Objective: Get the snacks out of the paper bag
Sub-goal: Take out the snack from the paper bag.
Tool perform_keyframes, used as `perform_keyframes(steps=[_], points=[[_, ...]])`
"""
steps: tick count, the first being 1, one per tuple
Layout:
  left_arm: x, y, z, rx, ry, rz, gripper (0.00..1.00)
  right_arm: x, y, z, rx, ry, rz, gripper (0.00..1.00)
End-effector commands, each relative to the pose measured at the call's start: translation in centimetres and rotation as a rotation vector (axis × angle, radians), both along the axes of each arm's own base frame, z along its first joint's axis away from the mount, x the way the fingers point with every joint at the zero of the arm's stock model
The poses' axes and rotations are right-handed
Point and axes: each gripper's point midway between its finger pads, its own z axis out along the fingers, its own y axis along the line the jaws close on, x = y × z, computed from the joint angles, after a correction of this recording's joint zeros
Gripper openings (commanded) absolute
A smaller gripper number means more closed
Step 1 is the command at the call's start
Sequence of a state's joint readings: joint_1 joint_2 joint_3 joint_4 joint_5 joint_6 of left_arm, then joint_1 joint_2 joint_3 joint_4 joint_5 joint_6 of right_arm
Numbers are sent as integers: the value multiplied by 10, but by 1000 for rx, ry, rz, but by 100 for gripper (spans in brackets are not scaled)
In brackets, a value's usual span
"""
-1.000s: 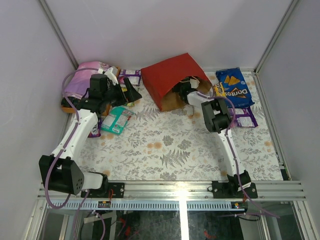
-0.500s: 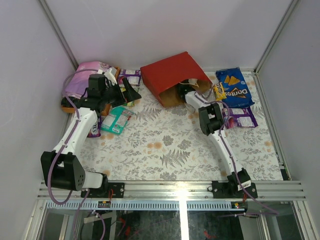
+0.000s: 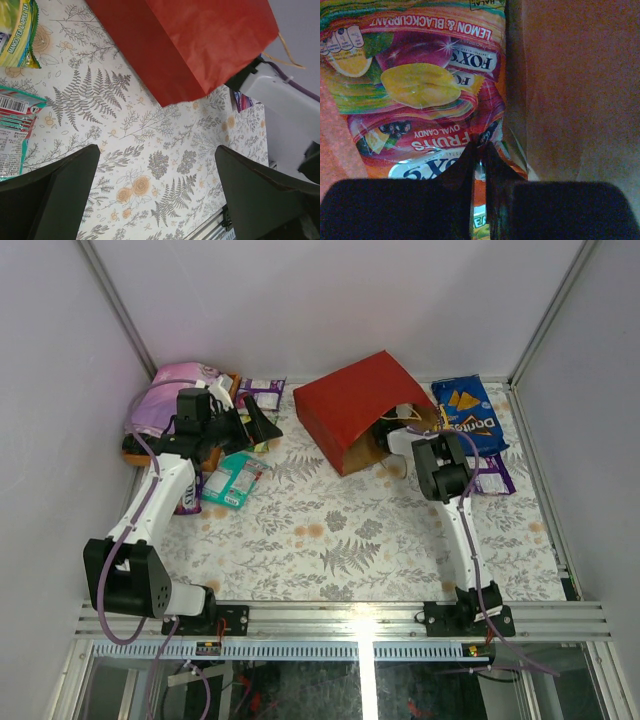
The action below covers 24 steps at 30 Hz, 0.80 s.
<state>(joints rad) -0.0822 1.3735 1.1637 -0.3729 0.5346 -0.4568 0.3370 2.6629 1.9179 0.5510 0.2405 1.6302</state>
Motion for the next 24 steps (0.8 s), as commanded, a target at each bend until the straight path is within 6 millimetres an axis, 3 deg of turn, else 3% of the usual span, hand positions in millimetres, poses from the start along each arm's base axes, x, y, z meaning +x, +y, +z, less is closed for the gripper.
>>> perform_keyframes(steps=[1,7,17,22,24], points=[[8,1,3,-10,-32,-1,100,-30,-2,93,60,-103,32,0],[10,3,2,-8,-28,2,100,-98,5,105,96,-10,107,0],[12,5,-2,-3,-18,9,100,-206,41,113,91,187,309,0],[12,7,-4,11,-15,18,100,-253,23,112,30,191,336,0],[13,8,-5,15,-13,21,100,-273,10,122,-38,177,342,0]])
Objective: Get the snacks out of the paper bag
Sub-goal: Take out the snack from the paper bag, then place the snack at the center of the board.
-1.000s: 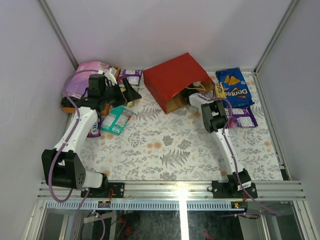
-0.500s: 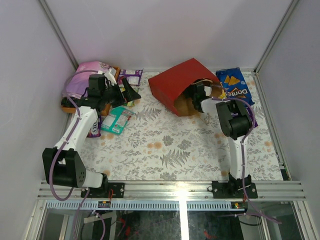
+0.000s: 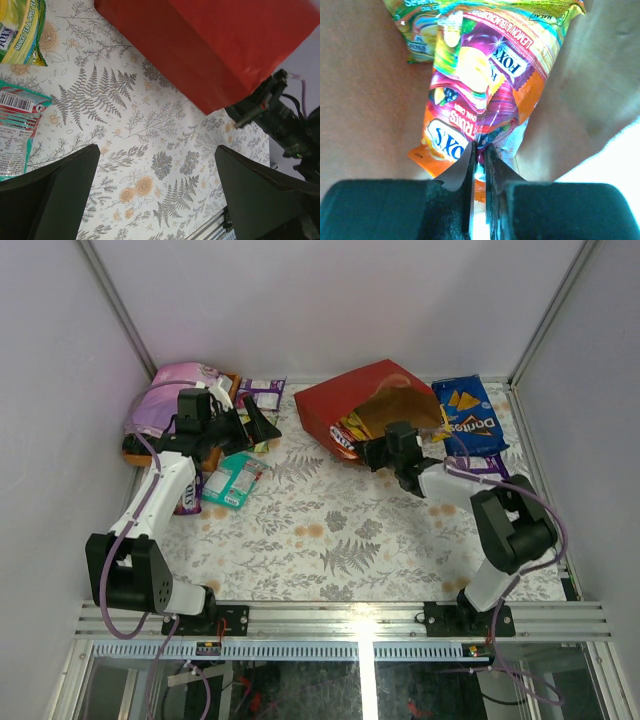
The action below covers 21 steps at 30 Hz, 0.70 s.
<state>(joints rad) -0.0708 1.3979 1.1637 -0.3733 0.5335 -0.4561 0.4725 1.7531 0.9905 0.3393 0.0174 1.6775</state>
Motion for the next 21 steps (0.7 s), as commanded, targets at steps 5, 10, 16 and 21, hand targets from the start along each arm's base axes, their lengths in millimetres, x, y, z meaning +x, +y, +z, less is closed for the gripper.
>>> perform_keyframes(steps=[5,10,16,21], points=[[9,6,0,30,-28,15,100,-79,-81,46,-328,-131,-28,0],[11,8,-5,40,-17,21,100,-120,-102,78,-489,-231,91,0],[11,10,-3,55,-21,29,100,-168,-90,77,-644,-172,421,0],[7,8,-2,45,-23,24,100,-207,-42,21,-686,-198,642,42]])
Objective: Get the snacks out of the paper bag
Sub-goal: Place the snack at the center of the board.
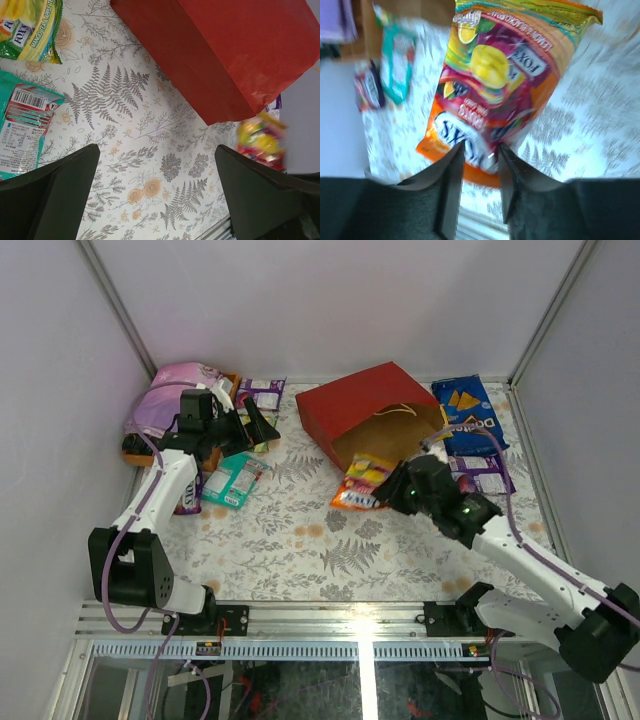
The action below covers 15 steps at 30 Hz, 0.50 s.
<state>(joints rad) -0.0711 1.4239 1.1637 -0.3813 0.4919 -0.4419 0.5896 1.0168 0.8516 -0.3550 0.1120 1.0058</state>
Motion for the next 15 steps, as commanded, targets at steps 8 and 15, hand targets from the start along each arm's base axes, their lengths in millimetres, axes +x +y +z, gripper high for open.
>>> perform_keyframes(steps=[8,15], points=[[-24,-28,6,46,-35,-27,100,-33,23,-63,-237,-25,278,81],[-75,-114,-17,-3,-16,-207,69,-22,51,-45,-196,-157,410,25]])
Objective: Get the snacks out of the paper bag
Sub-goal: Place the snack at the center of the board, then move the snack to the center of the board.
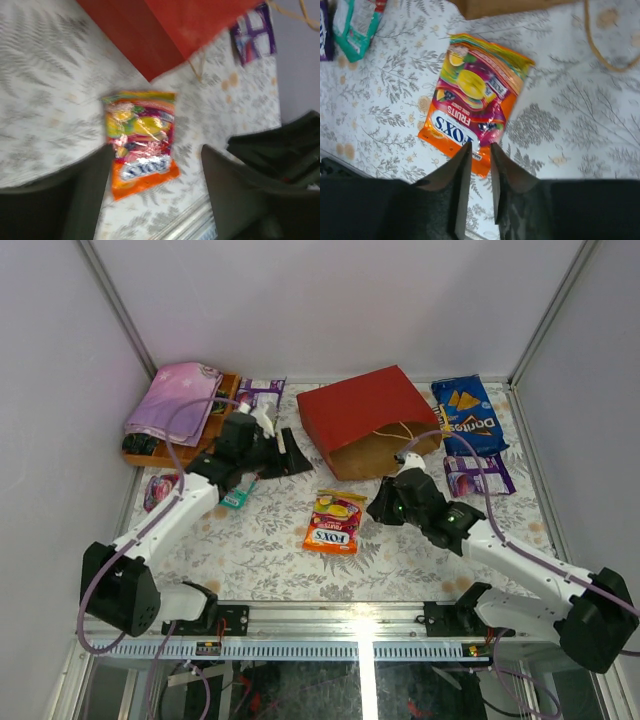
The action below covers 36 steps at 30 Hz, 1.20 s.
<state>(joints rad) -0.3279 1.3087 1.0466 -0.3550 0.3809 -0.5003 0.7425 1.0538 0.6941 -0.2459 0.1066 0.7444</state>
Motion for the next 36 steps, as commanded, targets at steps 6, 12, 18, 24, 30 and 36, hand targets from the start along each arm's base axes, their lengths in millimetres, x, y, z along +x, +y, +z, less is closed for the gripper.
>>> perform_keyframes(steps=[6,12,18,24,30,36], points=[[-43,-70,-56,-97,87,-114,5,15,77,-9,192,-12,239,0],[-62,-83,-86,-137,101,-138,5,0,87,-61,228,121,271,0],[-76,-86,-125,-132,173,-122,2,-14,79,-93,161,207,304,0],[-79,-68,-159,-29,234,-55,0,-29,77,-125,104,334,342,0],[-79,-45,-176,102,253,12,0,-29,76,-123,106,326,359,1],[-58,-20,-152,246,145,92,0,-15,80,-83,91,207,417,47]])
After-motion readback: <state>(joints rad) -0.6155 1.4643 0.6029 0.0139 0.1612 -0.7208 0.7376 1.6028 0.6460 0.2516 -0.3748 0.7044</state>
